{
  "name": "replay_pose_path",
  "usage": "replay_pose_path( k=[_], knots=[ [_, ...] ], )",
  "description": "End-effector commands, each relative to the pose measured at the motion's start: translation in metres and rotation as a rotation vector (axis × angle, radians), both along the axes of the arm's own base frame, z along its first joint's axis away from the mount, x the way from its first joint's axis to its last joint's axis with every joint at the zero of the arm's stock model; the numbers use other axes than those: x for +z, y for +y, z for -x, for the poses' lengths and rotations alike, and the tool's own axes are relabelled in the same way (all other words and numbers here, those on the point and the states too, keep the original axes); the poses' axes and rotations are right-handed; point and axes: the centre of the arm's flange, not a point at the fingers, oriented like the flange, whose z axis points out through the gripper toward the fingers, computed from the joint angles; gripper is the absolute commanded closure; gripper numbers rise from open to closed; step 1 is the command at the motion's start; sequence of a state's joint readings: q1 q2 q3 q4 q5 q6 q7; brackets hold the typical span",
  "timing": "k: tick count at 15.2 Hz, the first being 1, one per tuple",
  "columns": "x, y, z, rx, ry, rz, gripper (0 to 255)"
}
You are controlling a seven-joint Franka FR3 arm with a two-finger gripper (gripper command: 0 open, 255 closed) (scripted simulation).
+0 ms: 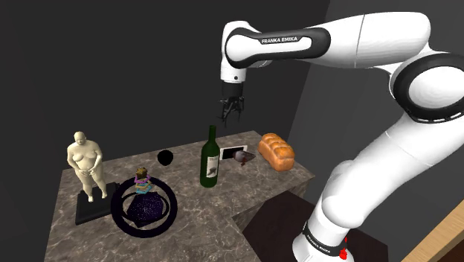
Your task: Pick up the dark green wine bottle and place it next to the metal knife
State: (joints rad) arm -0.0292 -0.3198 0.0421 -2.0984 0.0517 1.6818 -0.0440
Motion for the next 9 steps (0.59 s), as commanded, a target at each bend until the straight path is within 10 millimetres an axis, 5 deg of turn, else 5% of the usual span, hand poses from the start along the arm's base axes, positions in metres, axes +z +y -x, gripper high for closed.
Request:
replay_pose_path(
  k=[1,7,9],
  knots=[
    [-0.010,-0.005,-0.026,-0.014,0.002,-0.001,0],
    [-0.040,-0.022,-0.099,-0.053,0.009,-0.003,0],
    [-0.047,-0.023,-0.102,-0.055,0.009,-0.003,0]
  ],
)
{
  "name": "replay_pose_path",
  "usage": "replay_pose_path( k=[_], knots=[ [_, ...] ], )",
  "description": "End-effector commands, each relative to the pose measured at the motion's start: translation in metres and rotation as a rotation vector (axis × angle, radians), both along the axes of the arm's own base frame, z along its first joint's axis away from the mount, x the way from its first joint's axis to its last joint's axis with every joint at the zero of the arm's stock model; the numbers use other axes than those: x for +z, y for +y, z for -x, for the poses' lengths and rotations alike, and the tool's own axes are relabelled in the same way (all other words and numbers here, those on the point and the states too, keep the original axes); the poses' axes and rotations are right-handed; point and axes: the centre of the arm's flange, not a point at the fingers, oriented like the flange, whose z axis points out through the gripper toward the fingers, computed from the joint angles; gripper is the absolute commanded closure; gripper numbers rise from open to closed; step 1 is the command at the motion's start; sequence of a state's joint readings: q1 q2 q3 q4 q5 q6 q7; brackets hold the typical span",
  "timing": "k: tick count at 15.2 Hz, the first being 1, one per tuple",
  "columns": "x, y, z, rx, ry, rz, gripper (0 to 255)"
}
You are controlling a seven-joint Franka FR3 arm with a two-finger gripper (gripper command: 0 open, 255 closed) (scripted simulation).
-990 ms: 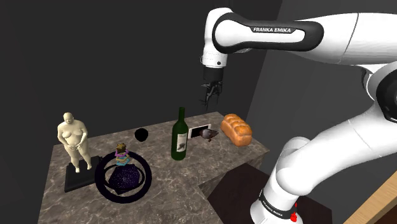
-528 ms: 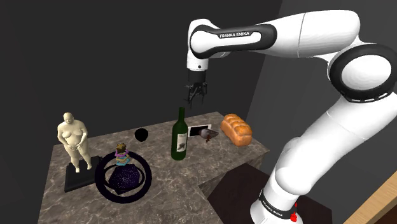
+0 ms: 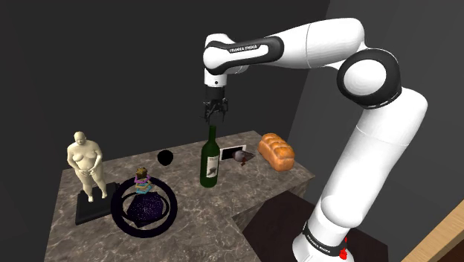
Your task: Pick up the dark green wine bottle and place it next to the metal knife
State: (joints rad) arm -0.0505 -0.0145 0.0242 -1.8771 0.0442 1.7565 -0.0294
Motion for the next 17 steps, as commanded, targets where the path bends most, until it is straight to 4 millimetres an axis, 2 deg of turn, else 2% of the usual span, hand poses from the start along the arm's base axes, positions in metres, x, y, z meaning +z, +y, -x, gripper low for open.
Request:
replay_pose_path(
  k=[1,6,14,15,17],
  knots=[
    [-0.010,0.000,-0.005,-0.002,0.000,0.000,0],
    [-0.039,0.002,-0.002,-0.002,0.000,0.000,0],
    [-0.039,0.002,-0.002,-0.002,0.000,0.000,0],
    [-0.039,0.002,-0.002,-0.002,0.000,0.000,255],
    [-0.039,0.002,-0.002,-0.002,0.000,0.000,255]
  ],
)
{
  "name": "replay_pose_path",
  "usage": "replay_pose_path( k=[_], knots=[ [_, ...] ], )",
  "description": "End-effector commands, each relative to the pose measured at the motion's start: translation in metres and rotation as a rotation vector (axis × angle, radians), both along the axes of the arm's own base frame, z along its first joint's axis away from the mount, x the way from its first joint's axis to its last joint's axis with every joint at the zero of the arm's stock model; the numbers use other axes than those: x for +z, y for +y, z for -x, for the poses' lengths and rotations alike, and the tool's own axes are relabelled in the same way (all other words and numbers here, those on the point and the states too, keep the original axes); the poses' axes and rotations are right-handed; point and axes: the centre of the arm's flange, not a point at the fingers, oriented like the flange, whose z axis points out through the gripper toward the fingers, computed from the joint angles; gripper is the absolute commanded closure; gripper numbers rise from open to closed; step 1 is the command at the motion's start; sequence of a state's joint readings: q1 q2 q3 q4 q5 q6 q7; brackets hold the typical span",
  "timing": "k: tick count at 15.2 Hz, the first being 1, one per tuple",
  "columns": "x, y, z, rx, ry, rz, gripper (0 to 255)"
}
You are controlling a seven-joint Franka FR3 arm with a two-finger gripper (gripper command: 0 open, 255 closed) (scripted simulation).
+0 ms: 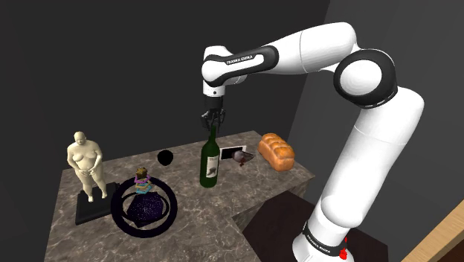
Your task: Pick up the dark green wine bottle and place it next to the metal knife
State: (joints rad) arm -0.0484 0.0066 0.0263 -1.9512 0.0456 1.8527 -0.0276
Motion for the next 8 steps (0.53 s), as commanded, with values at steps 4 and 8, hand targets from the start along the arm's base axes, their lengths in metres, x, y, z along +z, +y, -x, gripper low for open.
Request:
replay_pose_path(
  k=[4,8],
  knots=[
    [-0.0003,-0.0002,0.0001,0.000,0.001,0.000,255],
    [0.0049,-0.0001,0.0001,0.000,0.001,0.000,255]
  ],
)
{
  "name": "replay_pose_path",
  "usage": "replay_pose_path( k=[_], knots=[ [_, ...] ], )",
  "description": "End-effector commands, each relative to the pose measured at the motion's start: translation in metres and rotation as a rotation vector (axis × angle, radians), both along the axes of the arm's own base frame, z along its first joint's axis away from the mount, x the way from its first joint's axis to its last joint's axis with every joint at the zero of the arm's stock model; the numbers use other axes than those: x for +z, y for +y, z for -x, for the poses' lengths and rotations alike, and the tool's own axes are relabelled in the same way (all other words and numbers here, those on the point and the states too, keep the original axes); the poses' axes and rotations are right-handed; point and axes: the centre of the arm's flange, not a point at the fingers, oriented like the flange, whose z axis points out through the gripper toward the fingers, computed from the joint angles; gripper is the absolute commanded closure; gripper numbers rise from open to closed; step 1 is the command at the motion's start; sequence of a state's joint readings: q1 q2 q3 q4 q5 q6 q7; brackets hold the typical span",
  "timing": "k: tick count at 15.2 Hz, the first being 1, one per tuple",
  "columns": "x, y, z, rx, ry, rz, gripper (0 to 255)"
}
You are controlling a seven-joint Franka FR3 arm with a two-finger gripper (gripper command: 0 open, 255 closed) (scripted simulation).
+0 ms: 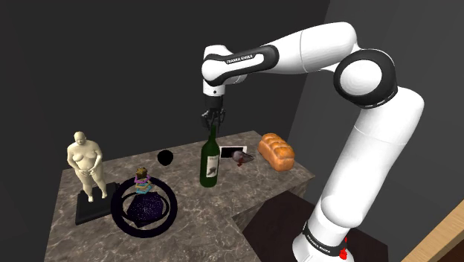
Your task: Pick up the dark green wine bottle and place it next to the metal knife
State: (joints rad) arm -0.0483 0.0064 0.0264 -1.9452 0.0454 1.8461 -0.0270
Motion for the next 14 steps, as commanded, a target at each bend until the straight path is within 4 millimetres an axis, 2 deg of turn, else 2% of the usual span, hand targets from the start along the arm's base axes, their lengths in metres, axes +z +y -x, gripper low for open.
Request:
replay_pose_path(
  k=[1,14],
  knots=[
    [0.008,0.000,0.000,0.000,0.000,0.000,255],
    [0.073,0.000,0.000,0.000,0.000,0.000,255]
  ],
)
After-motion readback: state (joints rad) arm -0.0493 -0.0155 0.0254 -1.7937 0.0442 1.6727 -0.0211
